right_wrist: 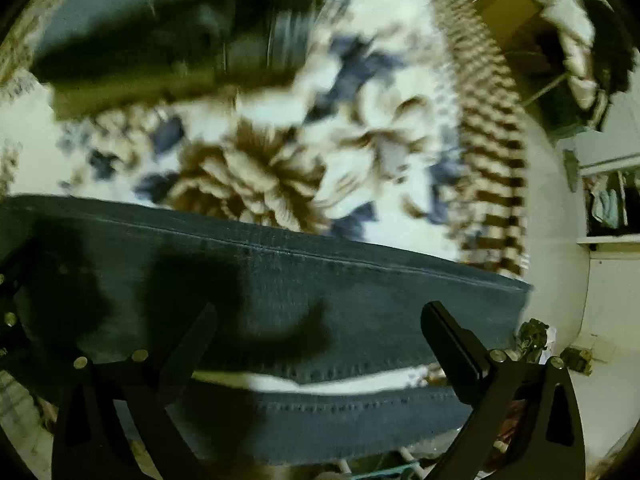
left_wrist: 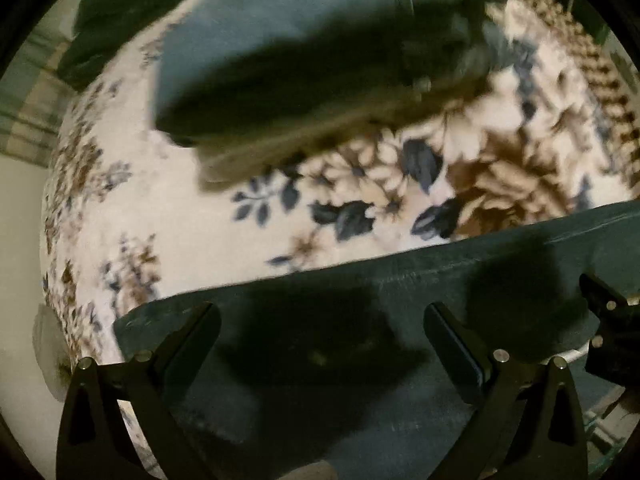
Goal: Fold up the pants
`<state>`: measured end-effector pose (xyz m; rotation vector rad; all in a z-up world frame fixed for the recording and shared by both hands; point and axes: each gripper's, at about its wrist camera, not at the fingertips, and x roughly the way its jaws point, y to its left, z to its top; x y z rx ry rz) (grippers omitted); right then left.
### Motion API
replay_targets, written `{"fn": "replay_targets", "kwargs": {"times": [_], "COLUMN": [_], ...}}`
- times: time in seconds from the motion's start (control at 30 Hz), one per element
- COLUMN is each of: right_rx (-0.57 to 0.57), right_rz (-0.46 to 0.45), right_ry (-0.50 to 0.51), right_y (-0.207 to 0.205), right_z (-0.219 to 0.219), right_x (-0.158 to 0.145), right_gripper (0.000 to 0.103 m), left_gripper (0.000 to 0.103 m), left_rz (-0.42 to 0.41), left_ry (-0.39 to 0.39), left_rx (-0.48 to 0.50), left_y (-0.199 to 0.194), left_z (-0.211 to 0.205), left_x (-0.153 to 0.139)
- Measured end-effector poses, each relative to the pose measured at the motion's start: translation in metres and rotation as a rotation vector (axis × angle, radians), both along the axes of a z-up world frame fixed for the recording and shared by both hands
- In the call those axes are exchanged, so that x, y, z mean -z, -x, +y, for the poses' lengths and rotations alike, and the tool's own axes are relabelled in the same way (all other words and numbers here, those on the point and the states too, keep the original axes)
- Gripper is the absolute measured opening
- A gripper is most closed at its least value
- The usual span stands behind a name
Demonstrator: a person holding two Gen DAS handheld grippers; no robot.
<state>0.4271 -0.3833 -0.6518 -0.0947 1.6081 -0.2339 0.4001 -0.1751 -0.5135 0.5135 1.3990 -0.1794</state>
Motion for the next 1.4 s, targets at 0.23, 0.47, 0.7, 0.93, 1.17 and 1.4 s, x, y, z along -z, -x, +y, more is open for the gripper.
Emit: {"fn": "replay_targets", "kwargs": {"times": [0.23,0.47,0.7,0.93,1.17,1.4], "right_rx": [-0.186,-0.232,-0.223,-0.140,-0.120,-0.139], "right_rz": [0.166,0.227,0.206,0.114,0.006,-0.072], "right_ry": [-0.031,-0.119,-0.117,-0.132,-0.144,-0.165], "right_y": [-0.018,-0.028,-0.035,-0.017,0.026,0.126], "right_z": [0.004,0.001,0.002,-0.004,-0.005,0.012], "right_x": [0.083,0.106,0.087,0.048,-0.014,-0.072], "right_gripper": [0.103,0.090,0.030,0.008,0.006,0.006], "left_gripper": [0.103,0.088,0.012,0.004,0.004,0.004], "left_rz": [0.078,0.135,0.133,0.106,0.018,-0.021], "left_ry": [-0.019,0.056,0.132,0.229,0.284,0.311], "left_rx": [0.088,0.147,0.268,0.197,0.119,-0.002], "left_y": [-0.016,-0.022,-0.005,-0.002,0.043,0.128], "left_z": [-0.017,-0.014,-0.025,-0.007,0.014,0.032], "left_x": [0.062,0.076,0.060,0.012,-0.046,-0.072]}}
